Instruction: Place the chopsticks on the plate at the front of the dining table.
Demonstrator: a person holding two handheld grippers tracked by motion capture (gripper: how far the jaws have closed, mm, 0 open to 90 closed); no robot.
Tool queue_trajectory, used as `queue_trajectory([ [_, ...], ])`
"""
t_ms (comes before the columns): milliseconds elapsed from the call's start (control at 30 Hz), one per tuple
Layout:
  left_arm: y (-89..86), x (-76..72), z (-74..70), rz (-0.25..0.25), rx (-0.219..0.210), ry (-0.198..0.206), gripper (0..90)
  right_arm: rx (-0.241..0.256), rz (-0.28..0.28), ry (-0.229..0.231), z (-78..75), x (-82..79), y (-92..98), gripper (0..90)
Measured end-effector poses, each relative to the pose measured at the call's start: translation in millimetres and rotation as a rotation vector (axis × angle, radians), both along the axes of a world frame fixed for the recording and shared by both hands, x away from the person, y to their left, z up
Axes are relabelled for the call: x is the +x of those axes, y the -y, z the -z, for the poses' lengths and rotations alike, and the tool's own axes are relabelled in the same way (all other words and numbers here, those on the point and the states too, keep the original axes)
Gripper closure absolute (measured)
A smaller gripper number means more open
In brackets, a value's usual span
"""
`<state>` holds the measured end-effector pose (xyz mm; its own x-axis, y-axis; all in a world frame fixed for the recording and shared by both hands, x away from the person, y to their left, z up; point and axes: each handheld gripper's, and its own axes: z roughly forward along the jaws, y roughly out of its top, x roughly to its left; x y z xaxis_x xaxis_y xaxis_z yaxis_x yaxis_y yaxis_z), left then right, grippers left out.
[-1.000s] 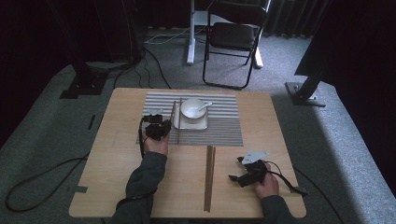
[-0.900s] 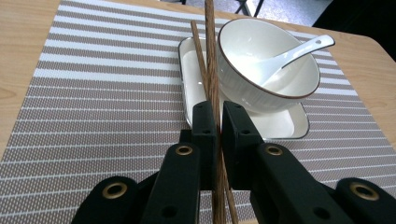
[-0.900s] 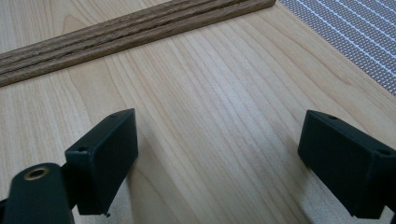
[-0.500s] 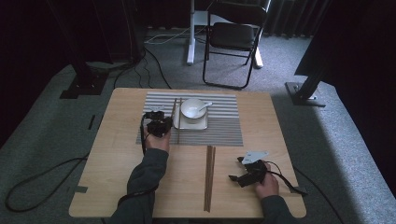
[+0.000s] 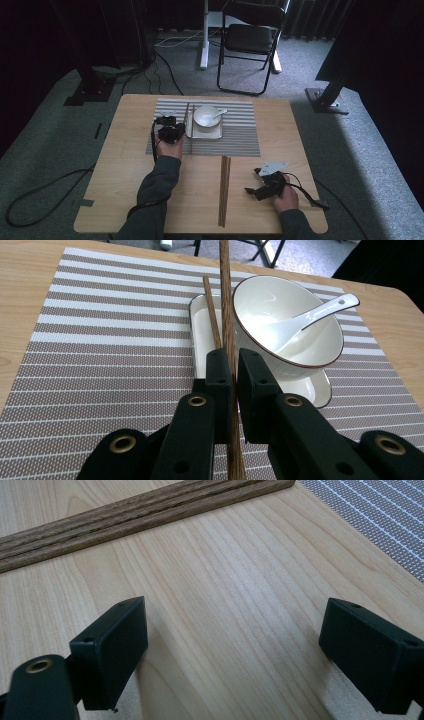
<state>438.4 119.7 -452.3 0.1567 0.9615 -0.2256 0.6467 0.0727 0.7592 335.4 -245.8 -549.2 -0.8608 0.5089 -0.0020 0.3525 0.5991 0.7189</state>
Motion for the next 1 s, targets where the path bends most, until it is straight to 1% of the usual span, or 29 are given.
queue_trajectory([
  [233, 3.0, 6.3, 1.5, 0.0, -0.001, -0.005, 84.1, 0.0, 0.0, 0.0, 0.0, -0.1, 0.0, 11.5],
  [433, 4.9, 12.7, 6.3, -0.005, -0.001, -0.017, 84.1, 0.001, 0.002, -0.001, 0.0, -0.6, -0.2, 11.5],
  [633, 7.0, 15.9, 9.3, -0.006, 0.009, -0.022, 84.1, 0.001, 0.001, -0.001, 0.0, -0.7, -0.2, 11.5],
  [667, 7.5, 16.7, 9.8, -0.009, 0.004, -0.023, 84.0, 0.001, 0.001, -0.001, 0.0, -0.7, -0.2, 11.5],
  [767, 8.0, 18.2, 10.9, -0.009, 0.01, -0.023, 84.1, 0.001, 0.001, -0.001, 0.0, -0.7, -0.2, 11.5],
  [1000, 7.1, 22.2, 13.7, -0.014, 0.009, -0.029, 84.0, 0.001, 0.001, -0.001, 0.0, -0.7, -0.2, 11.5],
])
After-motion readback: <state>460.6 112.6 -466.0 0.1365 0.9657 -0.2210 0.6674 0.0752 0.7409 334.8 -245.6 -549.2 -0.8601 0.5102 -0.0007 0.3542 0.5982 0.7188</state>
